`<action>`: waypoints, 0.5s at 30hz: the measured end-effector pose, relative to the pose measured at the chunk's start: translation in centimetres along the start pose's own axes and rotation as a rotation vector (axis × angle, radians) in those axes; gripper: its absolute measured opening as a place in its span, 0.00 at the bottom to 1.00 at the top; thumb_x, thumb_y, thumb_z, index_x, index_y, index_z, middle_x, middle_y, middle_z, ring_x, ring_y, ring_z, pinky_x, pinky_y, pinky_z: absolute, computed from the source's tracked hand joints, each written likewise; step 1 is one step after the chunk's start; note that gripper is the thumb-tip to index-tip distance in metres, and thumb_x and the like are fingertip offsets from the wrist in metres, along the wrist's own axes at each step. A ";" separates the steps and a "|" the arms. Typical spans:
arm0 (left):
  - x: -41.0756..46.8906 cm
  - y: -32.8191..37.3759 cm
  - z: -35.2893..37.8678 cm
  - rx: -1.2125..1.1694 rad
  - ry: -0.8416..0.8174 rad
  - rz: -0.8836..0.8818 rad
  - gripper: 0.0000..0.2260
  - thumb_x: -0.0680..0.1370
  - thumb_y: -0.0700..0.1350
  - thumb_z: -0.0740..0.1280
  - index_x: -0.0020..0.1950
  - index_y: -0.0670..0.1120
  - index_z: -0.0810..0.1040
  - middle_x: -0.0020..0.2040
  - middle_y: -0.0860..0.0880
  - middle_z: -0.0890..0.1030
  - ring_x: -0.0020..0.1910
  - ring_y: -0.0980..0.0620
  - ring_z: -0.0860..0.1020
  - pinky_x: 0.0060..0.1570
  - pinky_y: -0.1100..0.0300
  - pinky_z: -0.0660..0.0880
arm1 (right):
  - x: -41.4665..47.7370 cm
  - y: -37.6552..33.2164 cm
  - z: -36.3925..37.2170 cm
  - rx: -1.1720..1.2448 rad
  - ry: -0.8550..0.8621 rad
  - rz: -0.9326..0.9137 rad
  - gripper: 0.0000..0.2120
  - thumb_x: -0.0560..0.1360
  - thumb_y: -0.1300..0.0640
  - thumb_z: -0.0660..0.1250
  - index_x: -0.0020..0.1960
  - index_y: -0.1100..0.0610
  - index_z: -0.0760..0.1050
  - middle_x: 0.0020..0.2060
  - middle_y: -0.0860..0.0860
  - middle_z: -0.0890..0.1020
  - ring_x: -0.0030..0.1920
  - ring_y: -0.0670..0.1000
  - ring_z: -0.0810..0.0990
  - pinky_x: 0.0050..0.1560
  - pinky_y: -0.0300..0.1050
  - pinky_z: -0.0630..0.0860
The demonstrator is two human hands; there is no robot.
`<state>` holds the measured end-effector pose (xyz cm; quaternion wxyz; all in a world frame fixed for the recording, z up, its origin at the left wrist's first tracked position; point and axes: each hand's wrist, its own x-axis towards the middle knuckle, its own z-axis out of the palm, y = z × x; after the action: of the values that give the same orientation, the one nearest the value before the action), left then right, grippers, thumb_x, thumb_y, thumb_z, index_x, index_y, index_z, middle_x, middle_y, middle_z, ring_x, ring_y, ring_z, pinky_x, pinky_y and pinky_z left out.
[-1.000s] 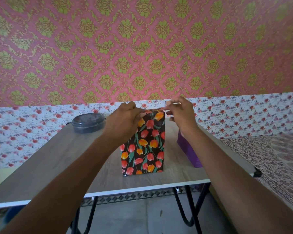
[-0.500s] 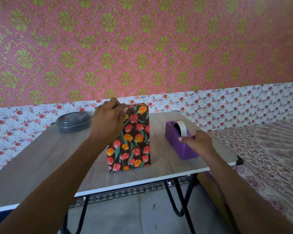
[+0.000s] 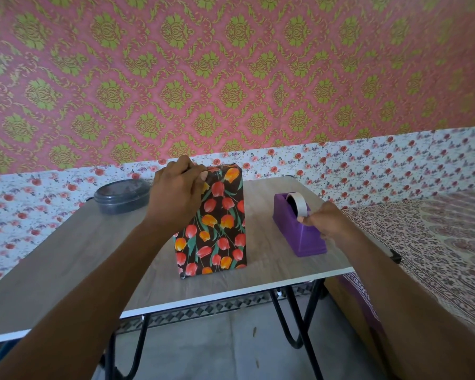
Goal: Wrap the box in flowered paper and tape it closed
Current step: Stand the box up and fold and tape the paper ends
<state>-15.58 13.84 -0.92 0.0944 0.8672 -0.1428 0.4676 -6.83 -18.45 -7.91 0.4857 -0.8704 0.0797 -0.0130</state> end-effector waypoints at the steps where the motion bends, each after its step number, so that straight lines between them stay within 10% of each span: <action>1: 0.0 0.0 0.0 0.000 0.000 0.004 0.18 0.84 0.48 0.56 0.59 0.42 0.82 0.44 0.53 0.66 0.40 0.53 0.68 0.43 0.57 0.64 | 0.0 0.1 0.1 0.002 0.018 -0.006 0.16 0.74 0.56 0.77 0.44 0.59 0.69 0.43 0.58 0.77 0.41 0.56 0.79 0.35 0.45 0.73; 8: -0.1 0.0 0.1 0.001 0.011 0.014 0.17 0.84 0.47 0.57 0.59 0.41 0.83 0.44 0.53 0.66 0.40 0.52 0.67 0.42 0.56 0.64 | -0.3 1.2 1.1 -0.012 0.190 -0.081 0.21 0.69 0.50 0.81 0.46 0.59 0.72 0.59 0.57 0.73 0.45 0.59 0.82 0.42 0.52 0.83; 12: -0.1 0.1 0.1 0.010 0.008 -0.013 0.18 0.85 0.48 0.56 0.60 0.42 0.83 0.44 0.52 0.67 0.40 0.52 0.68 0.43 0.56 0.64 | -0.7 3.0 1.7 0.118 0.278 -0.116 0.32 0.54 0.35 0.81 0.38 0.61 0.76 0.46 0.61 0.83 0.40 0.59 0.85 0.42 0.55 0.84; 15: 0.0 0.1 0.1 0.006 0.011 -0.012 0.18 0.84 0.48 0.56 0.59 0.42 0.83 0.44 0.52 0.67 0.40 0.52 0.68 0.43 0.56 0.64 | -3.9 1.6 1.6 0.282 0.344 -0.093 0.26 0.65 0.43 0.82 0.31 0.64 0.75 0.30 0.58 0.81 0.34 0.59 0.84 0.42 0.56 0.84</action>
<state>-15.51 13.73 -1.01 0.0957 0.8657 -0.1356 0.4722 -10.72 -17.31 -9.86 0.5807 -0.7815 0.1184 -0.1949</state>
